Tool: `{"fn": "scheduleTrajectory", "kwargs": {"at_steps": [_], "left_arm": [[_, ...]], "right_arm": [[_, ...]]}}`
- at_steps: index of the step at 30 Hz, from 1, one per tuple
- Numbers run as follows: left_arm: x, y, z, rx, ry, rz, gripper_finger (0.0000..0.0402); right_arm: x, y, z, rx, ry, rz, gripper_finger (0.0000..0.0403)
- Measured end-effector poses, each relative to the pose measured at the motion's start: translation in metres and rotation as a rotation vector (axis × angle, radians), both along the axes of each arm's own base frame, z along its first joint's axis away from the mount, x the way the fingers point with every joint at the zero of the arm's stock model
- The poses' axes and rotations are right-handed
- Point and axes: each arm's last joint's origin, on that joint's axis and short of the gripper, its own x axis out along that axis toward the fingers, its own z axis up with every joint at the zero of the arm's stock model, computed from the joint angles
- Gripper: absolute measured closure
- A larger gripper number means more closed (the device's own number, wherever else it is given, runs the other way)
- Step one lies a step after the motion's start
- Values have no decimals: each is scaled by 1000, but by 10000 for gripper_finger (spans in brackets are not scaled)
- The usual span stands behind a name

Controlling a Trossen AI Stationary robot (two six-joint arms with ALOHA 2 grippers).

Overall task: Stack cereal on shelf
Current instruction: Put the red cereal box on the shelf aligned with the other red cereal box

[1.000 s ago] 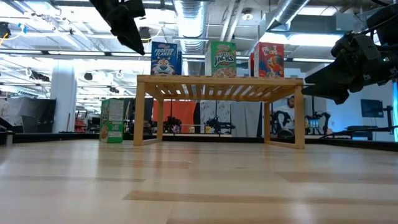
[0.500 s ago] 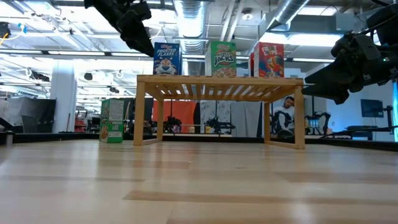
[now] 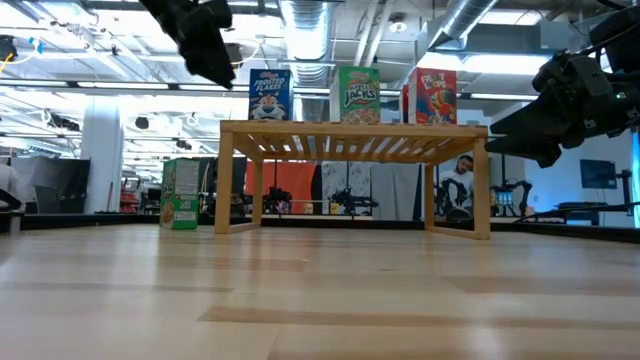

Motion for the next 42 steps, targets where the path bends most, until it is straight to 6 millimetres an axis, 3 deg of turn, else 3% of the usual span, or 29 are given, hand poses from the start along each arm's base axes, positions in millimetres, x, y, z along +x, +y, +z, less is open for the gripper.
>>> {"fn": "scheduleTrajectory", "kwargs": {"at_steps": [8,14,26,42], "left_arm": [[-18,-53,8,-162,18,98,154],[-19,-92,9,-310,1,165,154],[6,-162,-8,-506,64,238,154],[37,-254,-53,-680,209,324,154]], "right_arm": [[0,0,0,0,0,0,137],[0,0,0,0,0,0,137],[0,0,0,0,0,0,137],[0,0,0,0,0,0,137]]}}
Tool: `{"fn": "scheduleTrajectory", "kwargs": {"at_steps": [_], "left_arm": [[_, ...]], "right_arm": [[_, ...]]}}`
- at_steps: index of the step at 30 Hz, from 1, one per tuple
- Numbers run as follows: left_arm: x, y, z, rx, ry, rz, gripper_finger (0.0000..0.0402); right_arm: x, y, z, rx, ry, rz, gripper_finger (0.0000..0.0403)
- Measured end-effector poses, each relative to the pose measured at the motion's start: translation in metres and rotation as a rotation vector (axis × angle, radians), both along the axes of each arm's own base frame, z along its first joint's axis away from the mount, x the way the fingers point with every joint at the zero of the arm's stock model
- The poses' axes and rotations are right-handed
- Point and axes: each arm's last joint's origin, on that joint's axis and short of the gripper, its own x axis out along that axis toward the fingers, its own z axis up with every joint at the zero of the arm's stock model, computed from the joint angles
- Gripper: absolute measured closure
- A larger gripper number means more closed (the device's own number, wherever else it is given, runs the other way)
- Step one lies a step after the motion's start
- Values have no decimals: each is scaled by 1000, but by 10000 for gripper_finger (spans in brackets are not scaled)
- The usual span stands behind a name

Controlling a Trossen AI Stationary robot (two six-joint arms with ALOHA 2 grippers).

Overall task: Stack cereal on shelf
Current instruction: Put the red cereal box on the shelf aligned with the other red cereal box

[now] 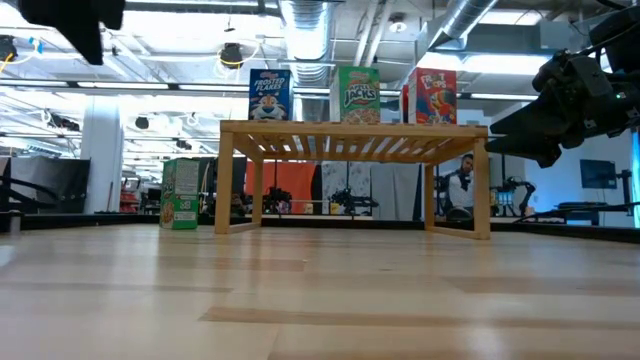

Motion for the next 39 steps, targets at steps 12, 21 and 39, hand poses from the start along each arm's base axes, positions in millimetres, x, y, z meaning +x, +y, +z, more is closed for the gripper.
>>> {"fn": "scheduleTrajectory", "kwargs": {"at_steps": [12,21,39], "left_arm": [[6,-62,-27,-105,-18,33,154],[1,-88,-33,-176,-58,52,154],[4,-104,-50,-186,-24,66,109]], "right_arm": [[0,0,0,0,1,0,137],[0,0,0,0,1,0,137],[0,0,0,0,0,0,137]]}}
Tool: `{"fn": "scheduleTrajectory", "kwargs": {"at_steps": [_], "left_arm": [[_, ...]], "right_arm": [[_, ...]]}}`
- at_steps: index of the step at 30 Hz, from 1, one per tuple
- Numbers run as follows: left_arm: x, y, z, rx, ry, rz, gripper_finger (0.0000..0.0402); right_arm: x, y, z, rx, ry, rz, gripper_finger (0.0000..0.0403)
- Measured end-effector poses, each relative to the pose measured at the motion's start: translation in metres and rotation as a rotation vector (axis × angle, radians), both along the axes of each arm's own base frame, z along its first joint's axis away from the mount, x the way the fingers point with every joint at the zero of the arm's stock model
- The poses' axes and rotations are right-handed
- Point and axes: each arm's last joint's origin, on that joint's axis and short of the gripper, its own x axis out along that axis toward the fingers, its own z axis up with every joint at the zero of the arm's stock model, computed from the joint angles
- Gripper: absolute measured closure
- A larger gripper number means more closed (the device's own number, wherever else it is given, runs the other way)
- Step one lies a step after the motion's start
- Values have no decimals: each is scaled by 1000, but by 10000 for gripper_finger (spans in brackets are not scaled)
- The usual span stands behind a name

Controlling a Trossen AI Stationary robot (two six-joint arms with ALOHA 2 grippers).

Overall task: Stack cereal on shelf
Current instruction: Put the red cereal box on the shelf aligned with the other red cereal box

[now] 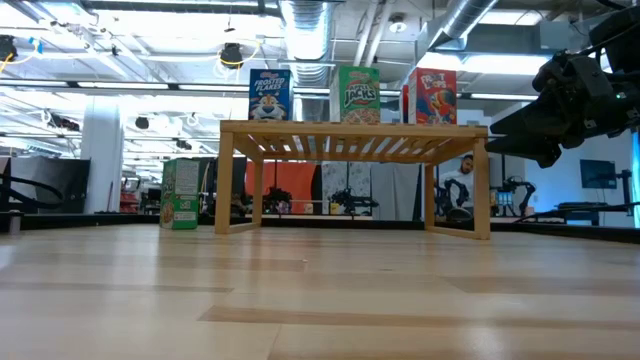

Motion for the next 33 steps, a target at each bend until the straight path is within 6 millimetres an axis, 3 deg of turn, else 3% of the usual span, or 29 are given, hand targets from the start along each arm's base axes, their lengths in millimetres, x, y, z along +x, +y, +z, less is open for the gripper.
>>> {"fn": "scheduleTrajectory", "kwargs": {"at_steps": [6,15,29,33], "left_arm": [[2,-3,-8,2,39,-14,85],[4,-9,-17,26,56,-34,93],[6,-8,-19,70,47,-87,230],[10,-4,-17,89,42,-109,251]], "right_arm": [[0,0,0,0,0,0,137],[0,0,0,0,0,0,137],[0,0,0,0,0,0,137],[0,0,0,0,0,0,137]]}}
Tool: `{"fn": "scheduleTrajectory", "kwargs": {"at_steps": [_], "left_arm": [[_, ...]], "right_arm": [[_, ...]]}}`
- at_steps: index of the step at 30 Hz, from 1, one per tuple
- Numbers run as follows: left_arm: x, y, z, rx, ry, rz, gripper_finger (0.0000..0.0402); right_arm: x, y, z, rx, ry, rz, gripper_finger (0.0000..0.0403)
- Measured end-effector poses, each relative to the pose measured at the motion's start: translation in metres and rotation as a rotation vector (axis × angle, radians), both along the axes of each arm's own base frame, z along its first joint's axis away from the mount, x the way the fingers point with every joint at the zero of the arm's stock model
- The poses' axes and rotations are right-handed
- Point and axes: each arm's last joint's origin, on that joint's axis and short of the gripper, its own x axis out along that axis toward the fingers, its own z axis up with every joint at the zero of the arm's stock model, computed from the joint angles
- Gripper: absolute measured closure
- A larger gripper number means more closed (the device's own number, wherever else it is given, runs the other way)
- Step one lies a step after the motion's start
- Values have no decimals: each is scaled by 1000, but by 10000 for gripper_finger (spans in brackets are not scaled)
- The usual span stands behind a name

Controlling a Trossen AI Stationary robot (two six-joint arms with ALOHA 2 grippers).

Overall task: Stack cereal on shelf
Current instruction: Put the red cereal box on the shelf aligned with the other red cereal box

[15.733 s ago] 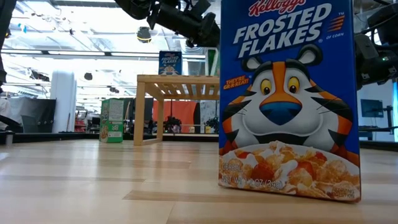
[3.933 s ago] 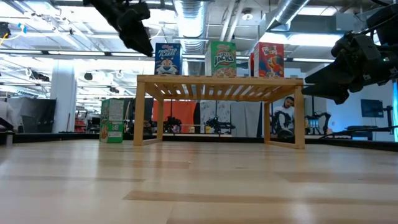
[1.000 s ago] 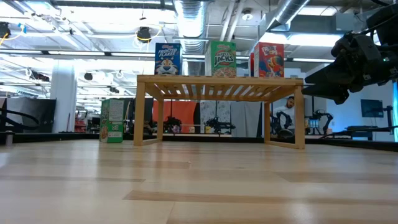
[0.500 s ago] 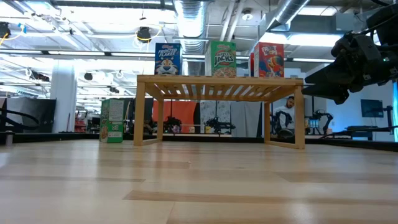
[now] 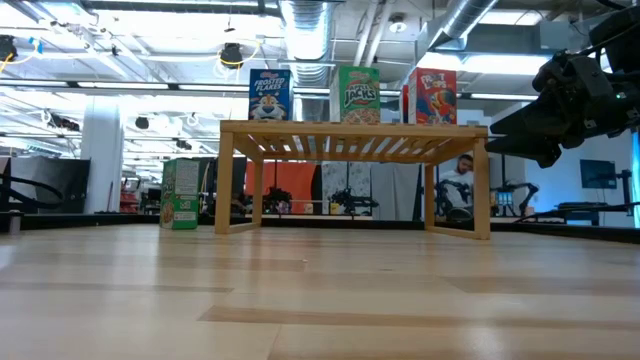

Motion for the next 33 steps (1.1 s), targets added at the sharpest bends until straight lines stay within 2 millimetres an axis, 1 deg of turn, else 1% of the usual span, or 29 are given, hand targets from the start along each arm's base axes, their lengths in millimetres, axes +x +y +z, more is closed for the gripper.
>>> {"fn": "scheduleTrajectory", "kwargs": {"at_steps": [3,6,11,15,21,27,30,33], "left_arm": [[7,5,9,26,-10,-28,254],[17,14,22,75,-18,-80,252],[41,40,49,183,-52,-205,251],[63,70,72,282,-102,-307,251],[91,126,99,390,-175,-407,251],[107,176,115,458,-246,-473,251],[110,196,115,490,-247,-490,251],[114,209,113,518,-241,-512,251]], "right_arm": [[0,0,0,0,0,0,137],[0,0,0,0,0,0,137],[0,0,0,0,0,0,137],[0,0,0,0,0,0,137],[0,0,0,0,0,0,137],[0,0,0,0,0,0,137],[0,0,0,0,0,0,137],[0,0,0,0,0,0,137]]}}
